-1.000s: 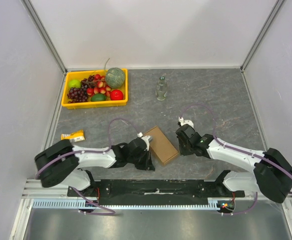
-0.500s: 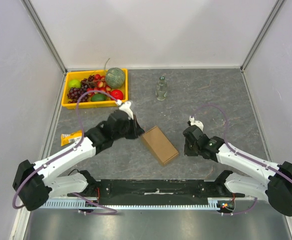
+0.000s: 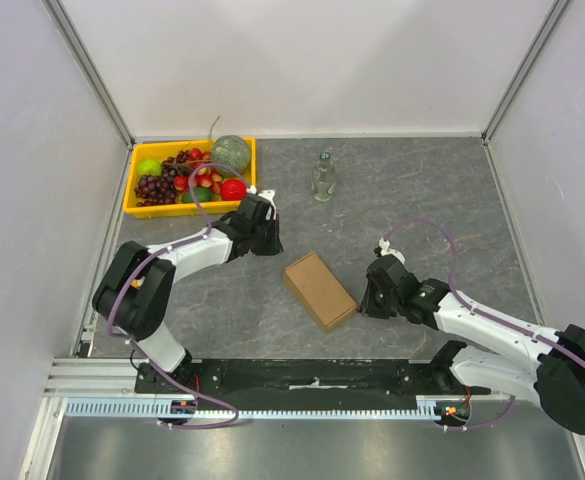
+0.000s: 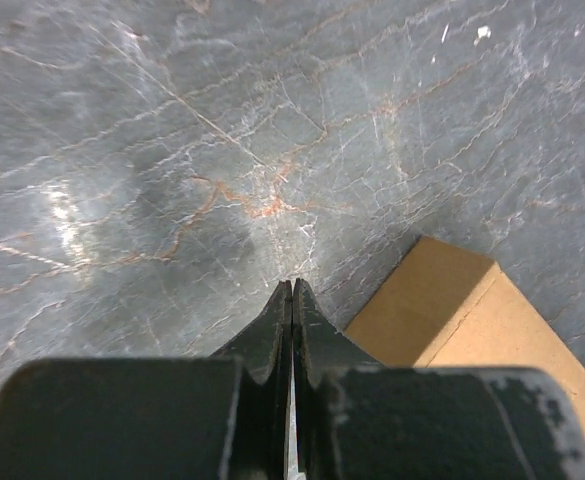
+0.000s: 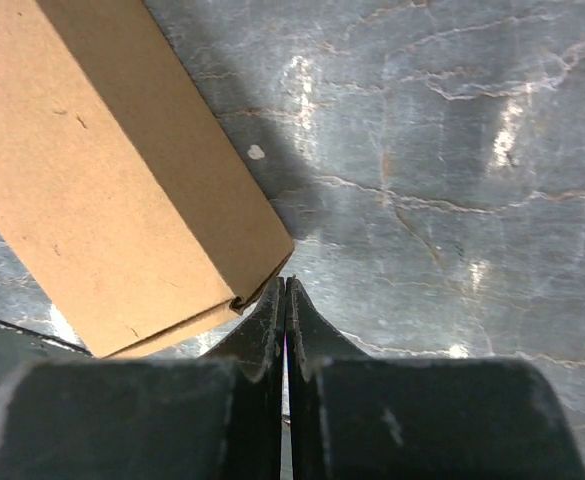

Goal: Fold the paper box

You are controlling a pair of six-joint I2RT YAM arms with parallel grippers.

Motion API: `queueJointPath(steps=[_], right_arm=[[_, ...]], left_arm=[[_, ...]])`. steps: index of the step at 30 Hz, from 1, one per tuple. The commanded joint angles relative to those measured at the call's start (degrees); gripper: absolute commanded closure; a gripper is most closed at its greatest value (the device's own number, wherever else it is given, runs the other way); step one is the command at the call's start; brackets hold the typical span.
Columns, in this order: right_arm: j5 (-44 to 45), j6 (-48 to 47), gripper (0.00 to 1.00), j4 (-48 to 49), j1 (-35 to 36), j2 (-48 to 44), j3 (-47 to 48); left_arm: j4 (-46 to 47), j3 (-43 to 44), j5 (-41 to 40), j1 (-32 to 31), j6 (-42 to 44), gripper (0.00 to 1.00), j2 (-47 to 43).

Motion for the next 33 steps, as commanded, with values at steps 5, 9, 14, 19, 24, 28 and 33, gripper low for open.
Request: queueJointPath(steps=[5,9,14,19,24,28,33], right_arm=[[-1.79,0.37,0.99,6.64,0.2,4.23,0.07],[-0.39,-0.95,0.99,7.26,0.11,5.9,1.65],[0.05,-3.59,0.98,7.43,-1.12,9.07,4.46],[-0.47,-6.05,0.98,8.48,-2.7,11.88,6.92],[-1.35,-8.33,0.98,9.45,-3.67,15.65,10.09],[-1.79,-9.74,0.98,10.77,-4.02,18.56,13.33],[0.66,-12.81,0.98,10.86,-7.09,21.02,15.37]], left_arm=[[5.99,0.98,7.43,-0.04,2.11,0.98,4.63],[5.99,-1.91,8.92,-0.31,1.5,0.98,2.88],[5.63,-7.98,8.58,-1.71,-0.52,0.98,-2.3],[5.02,-12.02,7.26,-4.35,-3.07,0.98,-5.91],[4.06,-14.14,5.33,-8.03,-5.7,0.98,-8.19],[1.69,-15.19,2.87,-11.02,-7.99,0.98,-10.65],[-0.52,-18.26,-0.04,-12.61,-11.41,0.98,-14.87]])
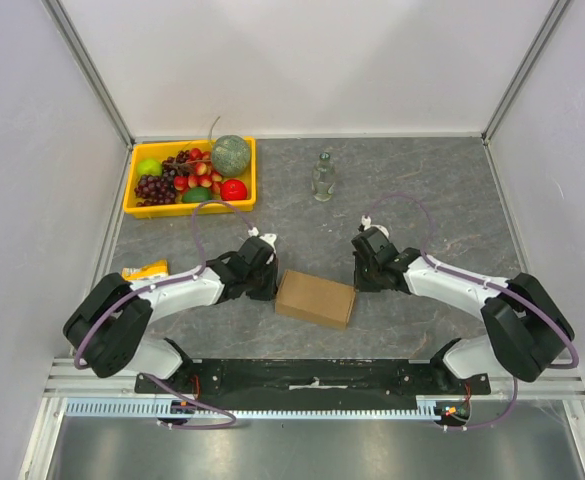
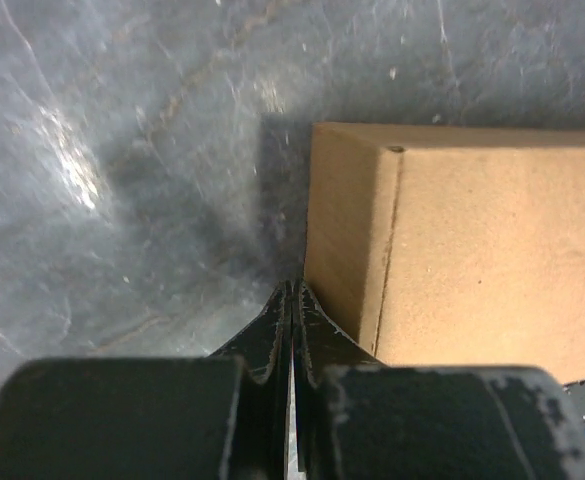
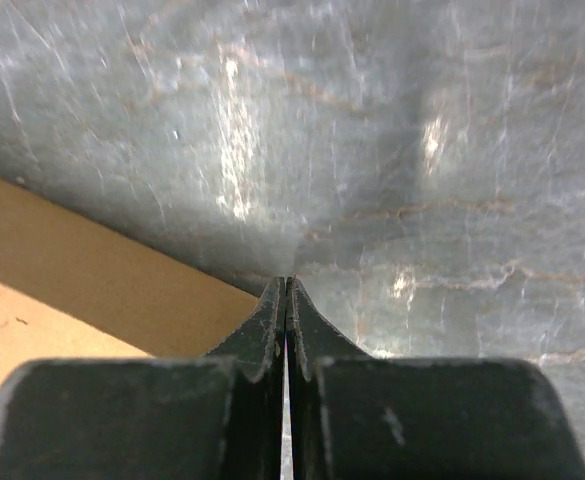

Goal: Fold the paper box

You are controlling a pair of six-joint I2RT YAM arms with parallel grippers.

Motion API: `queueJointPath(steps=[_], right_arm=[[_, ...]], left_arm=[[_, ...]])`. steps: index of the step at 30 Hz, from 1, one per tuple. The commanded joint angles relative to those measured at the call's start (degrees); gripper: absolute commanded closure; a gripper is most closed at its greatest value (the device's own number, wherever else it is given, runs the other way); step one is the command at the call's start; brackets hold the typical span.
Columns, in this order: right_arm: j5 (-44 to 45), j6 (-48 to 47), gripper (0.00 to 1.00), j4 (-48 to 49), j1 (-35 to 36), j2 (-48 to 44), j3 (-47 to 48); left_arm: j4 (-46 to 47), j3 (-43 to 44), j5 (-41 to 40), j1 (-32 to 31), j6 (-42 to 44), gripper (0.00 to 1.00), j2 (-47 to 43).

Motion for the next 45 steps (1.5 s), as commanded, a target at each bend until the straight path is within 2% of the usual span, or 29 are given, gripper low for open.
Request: queueJointPath(steps=[1,6,12,16,21,26,35,45], right_arm=[[-0.23,-2.0,0.98,6.97,-2.39,1.0,3.98],[-2.86,-4.02,0.98,9.26,-5.12,3.55,5.47],[0.56,-4.11,0.97,5.57,-5.92,0.66,2.41],[-0.57,-4.81,0.96,3.2,-5.92,-0.93,-0.32],[-6.62,-6.04,0.95,2.58,-5.83,-1.11,-0.68],[-12.17,-7.36,0.94,3.8,-5.83,0.21,0.99],[-13.85,-7.54,0.94,7.58,-5.83,5.74,4.85],[-18.15,-10.7,0.93,12.07,-5.83,15.41,15.04]], left_arm=[[1.38,-2.57,0.86,-2.62,-7.09,0.98,-4.78],[1.3,-5.92,0.86,-4.73,-9.99,0.98,-9.35],[0.42,-8.38,-0.54,-5.88,-11.67,0.98,-14.54],[0.5,-8.03,-0.28,-5.96,-11.14,0.98,-13.93],[0.77,-7.33,0.77,-6.58,-10.61,0.98,-12.43],[0.77,-8.03,0.77,-7.63,-11.58,0.98,-13.04],[1.65,-9.0,-0.19,-12.46,-15.62,0.98,-12.87],[4.63,-6.28,-0.46,-19.06,-18.61,0.98,-8.31]])
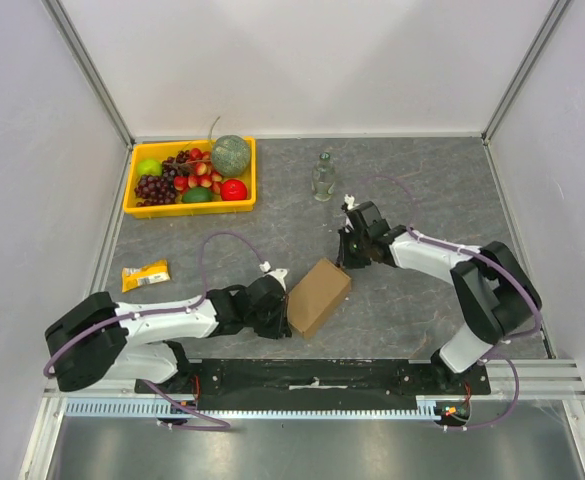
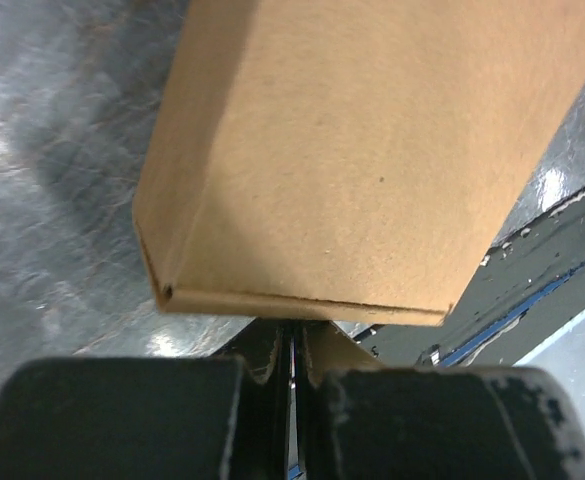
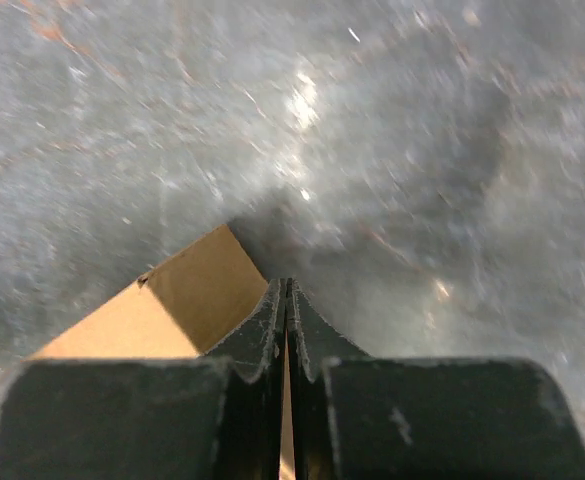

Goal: Fold the paper box

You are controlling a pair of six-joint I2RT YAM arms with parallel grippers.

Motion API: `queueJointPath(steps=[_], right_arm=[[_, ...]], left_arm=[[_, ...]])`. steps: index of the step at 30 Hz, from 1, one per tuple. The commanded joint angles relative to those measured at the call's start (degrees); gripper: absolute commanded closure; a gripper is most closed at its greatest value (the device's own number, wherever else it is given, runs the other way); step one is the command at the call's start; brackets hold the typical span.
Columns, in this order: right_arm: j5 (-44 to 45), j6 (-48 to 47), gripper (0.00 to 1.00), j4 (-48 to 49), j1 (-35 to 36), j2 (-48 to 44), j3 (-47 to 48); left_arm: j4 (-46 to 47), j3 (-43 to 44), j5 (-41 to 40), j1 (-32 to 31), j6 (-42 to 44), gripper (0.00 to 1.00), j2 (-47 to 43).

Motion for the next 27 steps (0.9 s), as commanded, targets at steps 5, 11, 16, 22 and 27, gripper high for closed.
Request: queueJointPath(steps=[5,11,16,22,27], right_arm=[[-11.14,-4.09,0.92,5.39,1.06,10.76,13.18],[-14.49,-4.8,0.92,8.2,2.73,16.31,18.28],[-5.02,-4.8,0.92,8.03,0.8,11.68,16.98],[10.27,-3.92,0.91,5.66,-0.79,1.21,10.91],[15.05,-2.95,0.94,-2.25,-0.88,-3.89,3.99]], left_arm=[[9.78,5.45,0.18,-4.42,-3.86,0.98,7.01],[15.94,10.81,2.02,-7.06,-2.98,0.98,14.4],[16.04,11.44,2.29,-9.17,-2.72,0.98,13.89],[15.07,6.17,1.5,-10.23,-1.75,0.98,1.43],[8.31,3.44,-7.44,-10.23,-1.92,0.98,-11.76]])
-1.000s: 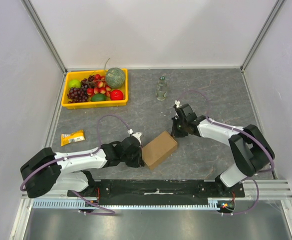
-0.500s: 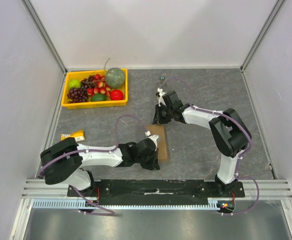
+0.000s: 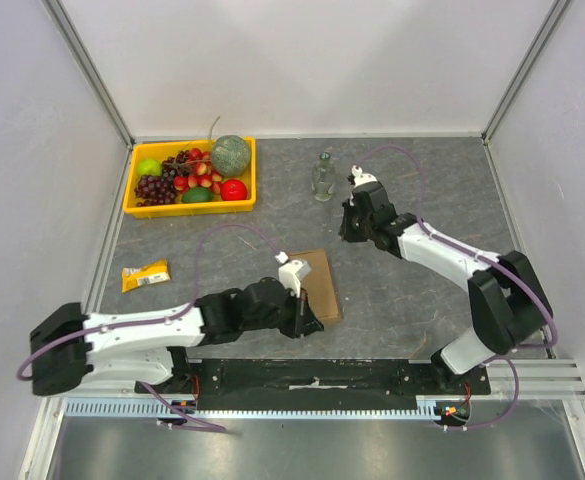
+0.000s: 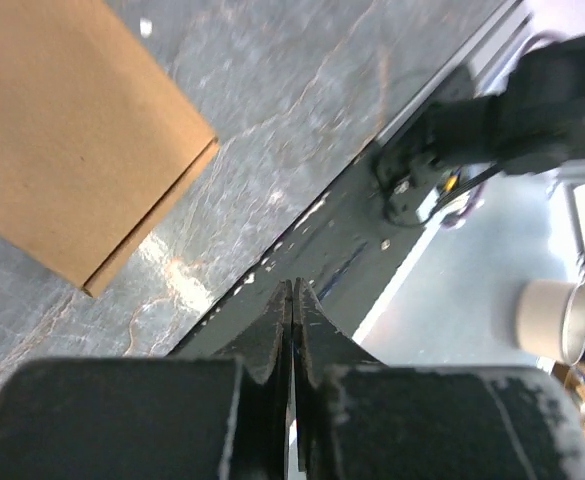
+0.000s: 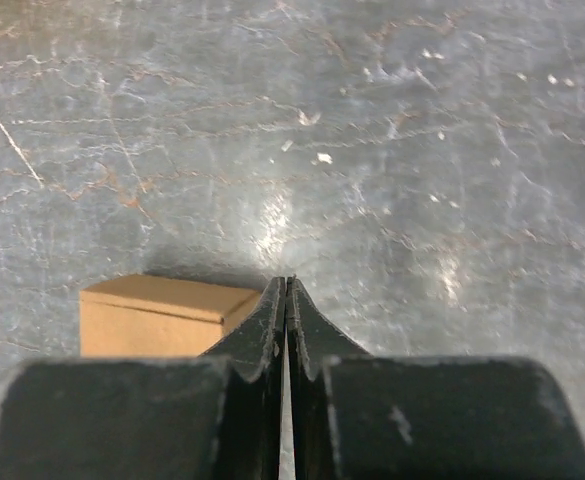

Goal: Fold the paper box

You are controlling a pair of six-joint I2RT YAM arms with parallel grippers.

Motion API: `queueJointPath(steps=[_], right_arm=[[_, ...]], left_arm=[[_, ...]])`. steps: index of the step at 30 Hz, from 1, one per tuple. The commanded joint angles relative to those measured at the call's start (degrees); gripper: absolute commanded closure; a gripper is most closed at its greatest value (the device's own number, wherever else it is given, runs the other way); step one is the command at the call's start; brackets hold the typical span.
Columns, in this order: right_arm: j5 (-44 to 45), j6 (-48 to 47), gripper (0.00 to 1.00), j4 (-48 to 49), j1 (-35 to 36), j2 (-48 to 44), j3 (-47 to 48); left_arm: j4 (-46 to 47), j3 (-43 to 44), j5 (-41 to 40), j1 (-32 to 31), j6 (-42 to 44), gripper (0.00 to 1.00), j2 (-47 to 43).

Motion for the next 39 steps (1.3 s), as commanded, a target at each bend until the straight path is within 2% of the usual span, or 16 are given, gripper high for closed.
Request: queueJointPath(steps=[1,7,14,19,26,32,39], right_arm=[[6.63,1.25,0.95,-6.76,0.39,-4.98,-7.68],[2.67,6.08,0.98,-8.6,1.44,-14.74,-20.6],[-3.3,6.79,1.0,-6.51,4.61,-24.77,-27.64],[-6.91,6.43,1.0,-2.63,6.36,-22.5,-30.11],[-8.58,6.26,1.0,-0.08,11.37,-16.61,-30.2],[-7.53,8.01,1.0,-0.43,14.98,-15.1,-30.46],[-5.59,11.61,1.0,-0.87,15.68,-15.28,-30.9]], left_arm=[[-3.76,-2.62,-9.82,-0.05,-0.79,0.98,-10.57],[-6.57,-7.54,-12.65,5.04,-4.92,0.98,-12.7],[-6.49,-8.95,-12.21,7.43,-4.66,0.98,-4.98],[-1.66,-9.57,-10.63,7.43,-4.75,0.98,1.35],[-1.13,-7.64,-11.24,7.43,-4.05,0.98,5.93],[1.07,-5.53,-8.78,7.25,-2.64,0.98,10.67],[4.14,-5.35,-6.67,6.38,-2.9,0.98,13.84]])
